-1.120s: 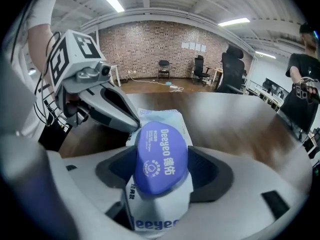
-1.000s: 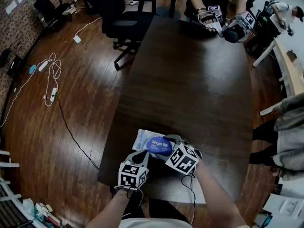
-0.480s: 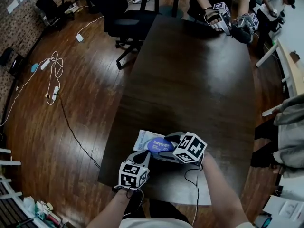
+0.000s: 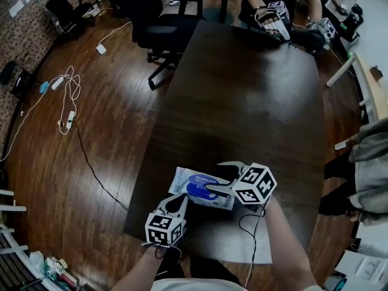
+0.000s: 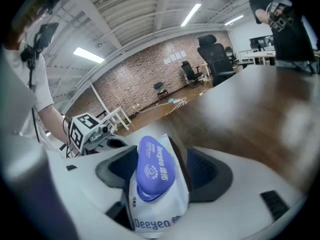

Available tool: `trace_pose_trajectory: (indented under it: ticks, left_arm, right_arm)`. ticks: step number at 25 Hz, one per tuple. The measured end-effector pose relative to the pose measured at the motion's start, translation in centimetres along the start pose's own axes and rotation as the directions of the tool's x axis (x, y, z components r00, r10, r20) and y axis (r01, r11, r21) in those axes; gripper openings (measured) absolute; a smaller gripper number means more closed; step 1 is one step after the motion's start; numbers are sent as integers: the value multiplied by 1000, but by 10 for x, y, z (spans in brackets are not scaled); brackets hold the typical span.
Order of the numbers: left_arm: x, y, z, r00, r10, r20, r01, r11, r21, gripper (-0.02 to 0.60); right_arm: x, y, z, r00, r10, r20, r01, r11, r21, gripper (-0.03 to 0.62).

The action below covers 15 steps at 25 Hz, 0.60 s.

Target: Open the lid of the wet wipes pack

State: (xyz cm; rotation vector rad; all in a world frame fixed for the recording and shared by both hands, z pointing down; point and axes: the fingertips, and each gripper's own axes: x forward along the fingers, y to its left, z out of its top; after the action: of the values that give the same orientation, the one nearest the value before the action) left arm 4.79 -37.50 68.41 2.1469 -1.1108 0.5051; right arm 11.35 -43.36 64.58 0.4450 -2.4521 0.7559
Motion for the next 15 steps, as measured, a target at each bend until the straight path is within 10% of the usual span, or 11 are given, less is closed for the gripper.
trace_pose_trajectory:
  ticks: [7, 15]
  left_arm:
    - [-7, -9, 4, 998, -31, 55, 30, 999, 14, 0]
    - [-34, -11, 29, 990, -47, 136, 42, 999, 34, 0]
  right_arm:
    - [-24, -51, 22, 954, -232, 189, 218, 972, 93, 319]
    - [-31, -91, 10, 853, -485, 190, 440, 866, 237, 318]
